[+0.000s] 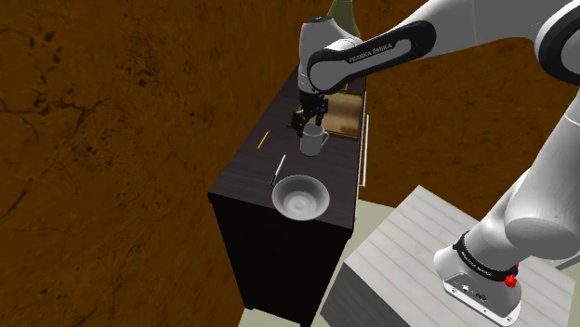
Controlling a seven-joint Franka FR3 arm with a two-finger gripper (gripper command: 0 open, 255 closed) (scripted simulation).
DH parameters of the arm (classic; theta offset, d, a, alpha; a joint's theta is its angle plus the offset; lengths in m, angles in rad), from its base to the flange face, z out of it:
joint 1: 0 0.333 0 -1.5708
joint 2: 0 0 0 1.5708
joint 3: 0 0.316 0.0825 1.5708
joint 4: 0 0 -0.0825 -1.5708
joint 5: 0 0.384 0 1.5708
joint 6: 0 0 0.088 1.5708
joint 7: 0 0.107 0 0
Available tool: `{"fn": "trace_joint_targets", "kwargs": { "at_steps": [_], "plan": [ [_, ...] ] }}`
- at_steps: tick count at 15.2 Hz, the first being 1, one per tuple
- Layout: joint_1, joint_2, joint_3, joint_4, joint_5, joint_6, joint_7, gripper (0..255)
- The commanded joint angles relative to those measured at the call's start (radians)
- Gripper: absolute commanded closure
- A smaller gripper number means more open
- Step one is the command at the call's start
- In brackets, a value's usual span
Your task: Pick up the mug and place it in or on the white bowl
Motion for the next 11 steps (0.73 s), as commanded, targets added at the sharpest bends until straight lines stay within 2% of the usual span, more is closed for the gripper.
{"fn": "trace_joint_targets", "kwargs": {
  "at_steps": [1,7,11],
  "plan": [
    [0.007,0.045,0.0,0.029,-0.016,0.01,0.014,0],
    [0.007,0.081,-0.004,-0.008,-0.026,0.081,0.02,0],
    [0.007,0.084,-0.004,-0.011,-0.027,0.088,0.021,0]
  ]
}}
